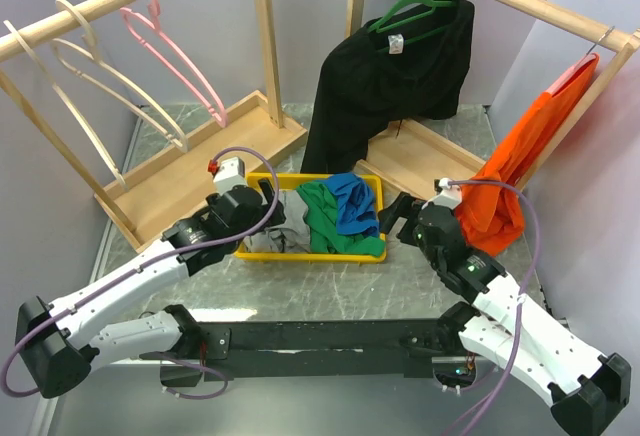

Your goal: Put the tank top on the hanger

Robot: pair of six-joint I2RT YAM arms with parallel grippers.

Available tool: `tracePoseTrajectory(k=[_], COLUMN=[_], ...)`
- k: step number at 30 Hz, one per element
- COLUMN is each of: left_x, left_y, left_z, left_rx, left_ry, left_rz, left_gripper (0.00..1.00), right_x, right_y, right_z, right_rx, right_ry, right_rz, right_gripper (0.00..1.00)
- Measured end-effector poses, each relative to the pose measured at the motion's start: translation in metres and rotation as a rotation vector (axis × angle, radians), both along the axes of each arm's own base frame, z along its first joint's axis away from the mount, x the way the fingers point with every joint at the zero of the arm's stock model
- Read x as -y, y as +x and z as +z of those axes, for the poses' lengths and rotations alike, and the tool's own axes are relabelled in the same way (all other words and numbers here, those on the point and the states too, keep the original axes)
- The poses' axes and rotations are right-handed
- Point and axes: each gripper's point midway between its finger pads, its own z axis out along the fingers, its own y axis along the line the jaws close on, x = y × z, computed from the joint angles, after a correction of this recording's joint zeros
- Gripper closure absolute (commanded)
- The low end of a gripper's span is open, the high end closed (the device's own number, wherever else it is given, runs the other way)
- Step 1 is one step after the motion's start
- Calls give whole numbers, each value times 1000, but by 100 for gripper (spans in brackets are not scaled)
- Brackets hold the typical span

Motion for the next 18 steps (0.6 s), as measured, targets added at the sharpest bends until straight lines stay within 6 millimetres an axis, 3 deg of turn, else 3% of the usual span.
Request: tracePoseTrajectory(k=[13,18], left_x=[-17,-18], left_y=[-16,-16], left_z=[7,8], left_rx=[-12,-7], left_ry=[-63,-67], left_rz=[59,57], left_gripper=[0,1], right_x=[-6,-13], right_y=[-2,-3], right_z=[0,-5], right_rx=[-8,-29], right_ry=[-14,-12], right_rz=[50,83], right_gripper=[0,5])
